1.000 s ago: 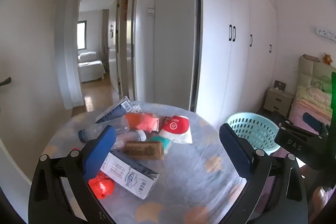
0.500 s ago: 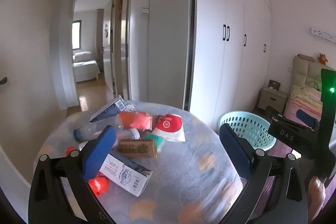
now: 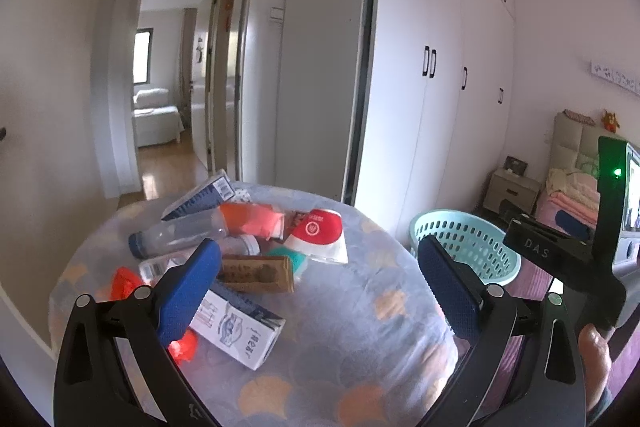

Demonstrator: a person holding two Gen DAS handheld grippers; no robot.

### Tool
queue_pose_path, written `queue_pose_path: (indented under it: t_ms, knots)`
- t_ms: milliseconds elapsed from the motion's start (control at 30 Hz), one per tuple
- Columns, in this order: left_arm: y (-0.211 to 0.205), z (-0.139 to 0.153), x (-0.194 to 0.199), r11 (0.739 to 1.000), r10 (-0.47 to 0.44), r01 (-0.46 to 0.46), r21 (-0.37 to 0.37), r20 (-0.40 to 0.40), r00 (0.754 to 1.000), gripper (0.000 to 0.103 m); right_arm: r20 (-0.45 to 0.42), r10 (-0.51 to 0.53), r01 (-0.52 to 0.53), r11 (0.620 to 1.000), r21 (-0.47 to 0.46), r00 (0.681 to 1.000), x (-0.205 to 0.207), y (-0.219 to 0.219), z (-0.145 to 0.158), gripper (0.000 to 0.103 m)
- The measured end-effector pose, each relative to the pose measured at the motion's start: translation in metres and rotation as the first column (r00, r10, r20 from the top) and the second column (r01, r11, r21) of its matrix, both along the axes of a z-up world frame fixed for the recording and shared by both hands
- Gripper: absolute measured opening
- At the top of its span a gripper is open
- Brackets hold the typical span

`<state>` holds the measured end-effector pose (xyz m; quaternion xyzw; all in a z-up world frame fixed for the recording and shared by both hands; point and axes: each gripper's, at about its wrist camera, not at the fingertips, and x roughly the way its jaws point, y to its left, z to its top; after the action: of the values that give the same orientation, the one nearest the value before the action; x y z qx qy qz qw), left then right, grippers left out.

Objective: Collect trash

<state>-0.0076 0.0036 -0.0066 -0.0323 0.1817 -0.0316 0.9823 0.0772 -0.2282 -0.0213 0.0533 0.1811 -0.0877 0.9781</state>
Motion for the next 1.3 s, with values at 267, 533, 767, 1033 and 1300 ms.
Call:
queue_pose_path:
  t_ms: [267, 533, 767, 1033, 1300]
  knots:
    - [0.004, -0.002, -0.007, 0.999, 0.033, -0.033, -0.003, 0.009, 0.999, 0.095, 0.008, 0.008, -0.008, 1.000, -0.011, 1.000, -0.002, 0.002, -0.002, 0.096]
    - [0.006, -0.006, -0.002, 0.999, 0.047, -0.047, -0.016, -0.003, 0.999, 0.095, -0.003, 0.011, -0.011, 1.000, -0.013, 1.000, -0.001, 0.001, -0.003, 0.096]
    - [0.009, -0.008, -0.001, 0.998, 0.059, -0.059, -0.021, -0.006, 0.998, 0.095, 0.002, 0.010, -0.010, 1.000, -0.011, 1.000, -0.002, 0.000, -0.003, 0.096]
    - [0.011, -0.014, 0.003, 0.998, 0.045, -0.046, -0.033, -0.019, 0.999, 0.095, -0.015, 0.001, -0.001, 1.000, -0.017, 1.000, 0.001, 0.000, -0.007, 0.096]
    - [0.021, -0.022, 0.005, 0.997, 0.062, -0.064, -0.051, -0.040, 0.997, 0.095, -0.030, 0.007, -0.008, 1.000, -0.027, 1.000, 0.006, 0.004, -0.014, 0.096]
